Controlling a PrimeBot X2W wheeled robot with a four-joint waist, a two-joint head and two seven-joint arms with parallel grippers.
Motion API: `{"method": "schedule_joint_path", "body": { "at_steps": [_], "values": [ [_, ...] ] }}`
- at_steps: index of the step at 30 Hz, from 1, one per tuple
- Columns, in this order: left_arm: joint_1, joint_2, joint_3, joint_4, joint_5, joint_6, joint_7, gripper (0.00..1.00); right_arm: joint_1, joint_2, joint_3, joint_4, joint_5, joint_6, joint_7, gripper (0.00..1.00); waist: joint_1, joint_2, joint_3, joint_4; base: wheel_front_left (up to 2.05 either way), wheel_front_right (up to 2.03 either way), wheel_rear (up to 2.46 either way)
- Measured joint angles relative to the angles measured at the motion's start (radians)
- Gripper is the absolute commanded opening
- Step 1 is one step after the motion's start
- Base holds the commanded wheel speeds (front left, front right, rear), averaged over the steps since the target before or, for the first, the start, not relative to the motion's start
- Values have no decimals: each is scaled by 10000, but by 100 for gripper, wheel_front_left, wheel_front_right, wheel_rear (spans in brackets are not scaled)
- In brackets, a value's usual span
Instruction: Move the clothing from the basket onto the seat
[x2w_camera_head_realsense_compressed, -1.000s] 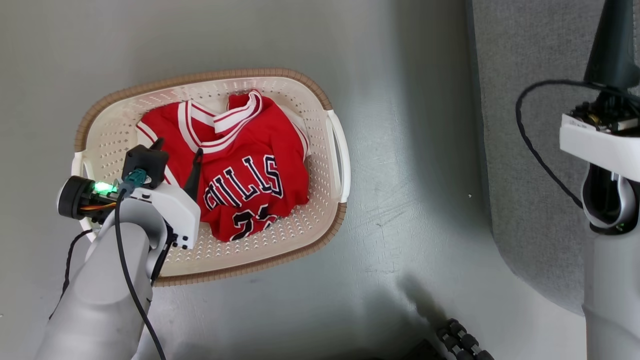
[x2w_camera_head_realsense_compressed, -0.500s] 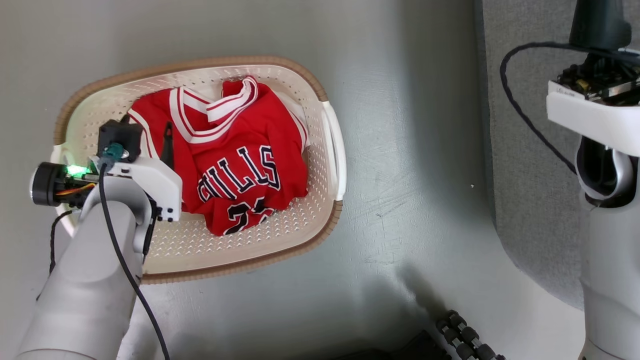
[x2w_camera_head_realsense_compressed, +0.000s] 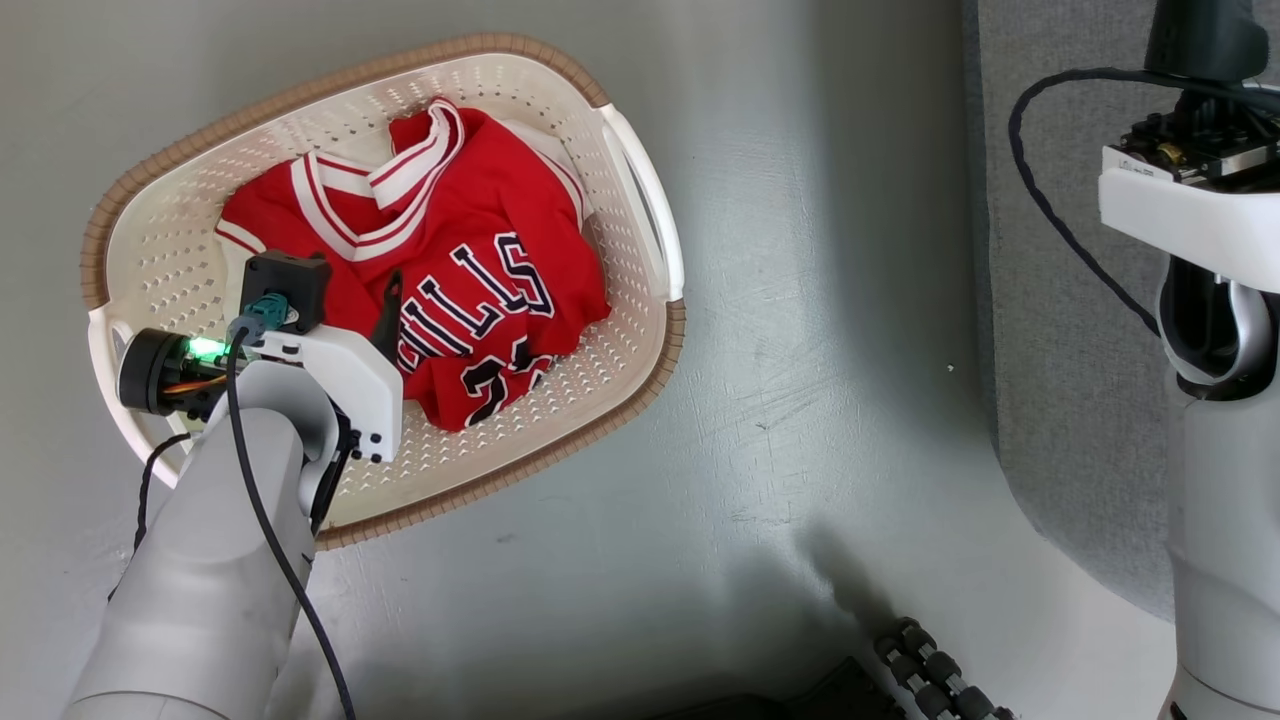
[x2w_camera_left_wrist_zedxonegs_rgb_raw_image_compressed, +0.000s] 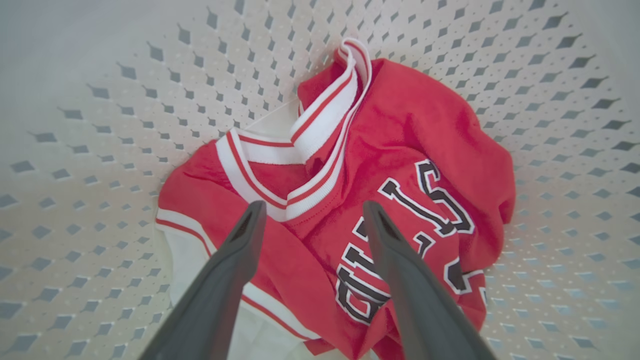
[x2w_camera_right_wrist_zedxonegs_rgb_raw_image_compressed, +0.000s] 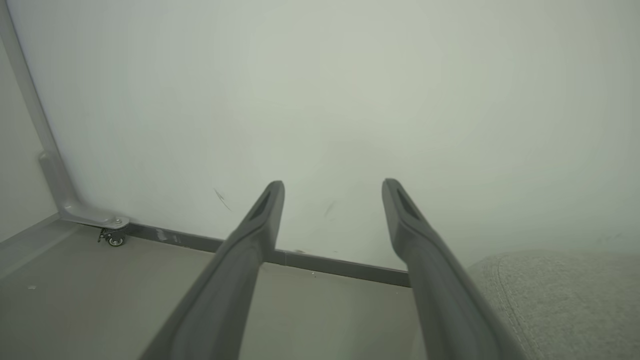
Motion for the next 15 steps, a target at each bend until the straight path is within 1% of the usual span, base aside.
{"method": "schedule_joint_path", "body": {
  "at_steps": [11, 15],
  "values": [
    [-188, 178, -73, 508, 104, 184, 165, 100, -188, 12, 82, 58, 12, 0, -50, 100, 0, 0, 93, -194, 0, 0, 0],
    [-340, 268, -81, 650, 123, 362, 278, 100, -188, 17, 77, 67, 23, 0, -84, 100, 0, 0, 177, -296, 0, 0, 0]
  ]
}}
